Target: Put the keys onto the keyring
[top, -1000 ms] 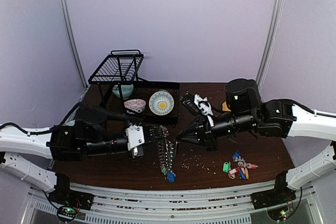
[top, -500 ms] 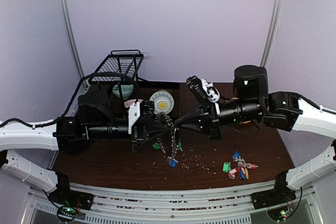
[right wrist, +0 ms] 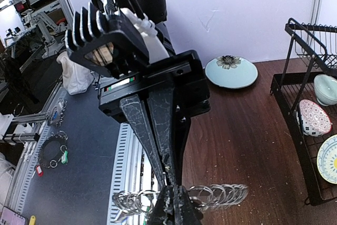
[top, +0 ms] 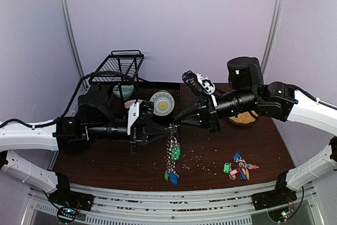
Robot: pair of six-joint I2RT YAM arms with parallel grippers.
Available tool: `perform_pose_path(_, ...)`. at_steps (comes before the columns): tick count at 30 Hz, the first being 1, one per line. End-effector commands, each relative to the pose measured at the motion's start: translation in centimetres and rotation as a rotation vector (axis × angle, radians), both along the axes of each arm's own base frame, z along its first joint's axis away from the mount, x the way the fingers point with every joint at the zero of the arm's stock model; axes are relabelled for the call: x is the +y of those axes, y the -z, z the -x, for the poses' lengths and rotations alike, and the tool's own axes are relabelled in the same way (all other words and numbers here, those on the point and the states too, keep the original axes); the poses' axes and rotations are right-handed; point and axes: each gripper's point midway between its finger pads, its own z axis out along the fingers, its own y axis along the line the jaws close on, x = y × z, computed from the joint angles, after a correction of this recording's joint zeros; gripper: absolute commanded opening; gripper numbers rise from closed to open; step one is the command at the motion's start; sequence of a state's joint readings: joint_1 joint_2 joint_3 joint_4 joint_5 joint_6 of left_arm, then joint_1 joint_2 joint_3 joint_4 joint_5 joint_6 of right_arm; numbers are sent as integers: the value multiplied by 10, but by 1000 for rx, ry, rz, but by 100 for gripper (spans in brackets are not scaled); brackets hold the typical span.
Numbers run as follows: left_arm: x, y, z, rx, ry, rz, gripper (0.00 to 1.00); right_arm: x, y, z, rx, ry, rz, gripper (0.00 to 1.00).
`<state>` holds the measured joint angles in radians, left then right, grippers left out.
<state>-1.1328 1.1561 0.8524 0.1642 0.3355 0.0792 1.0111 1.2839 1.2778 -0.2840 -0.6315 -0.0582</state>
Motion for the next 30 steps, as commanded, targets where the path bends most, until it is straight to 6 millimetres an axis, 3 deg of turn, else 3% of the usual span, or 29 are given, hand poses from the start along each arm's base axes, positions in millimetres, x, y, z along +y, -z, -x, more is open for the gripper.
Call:
perform_pose_path(1, 2, -36, -3, -52, -8, 108, 0, 2, 6, 6, 31, -43, 29, 0)
perform_pose_path(6, 3, -34, -5, -63, -18, 100, 0, 3, 9, 11, 43, -72, 33, 0)
perform_pose_path(15, 8, -28, -11, -138, -56, 61, 0, -5, 11, -2, 33, -2, 52, 0)
perform_pose_path(20, 9, -25, -16, -159, -85, 42, 0, -4, 12, 24, 98, -149, 37, 0)
perform_pose_path(24, 8, -24, -15, -158, -77, 42, 0, 1, 17, 21, 120, -148, 51, 0)
perform_pose_path(30, 8, -23, -13, -162, -67, 41, 0, 7, 4, 10, 80, -94, -28, 0)
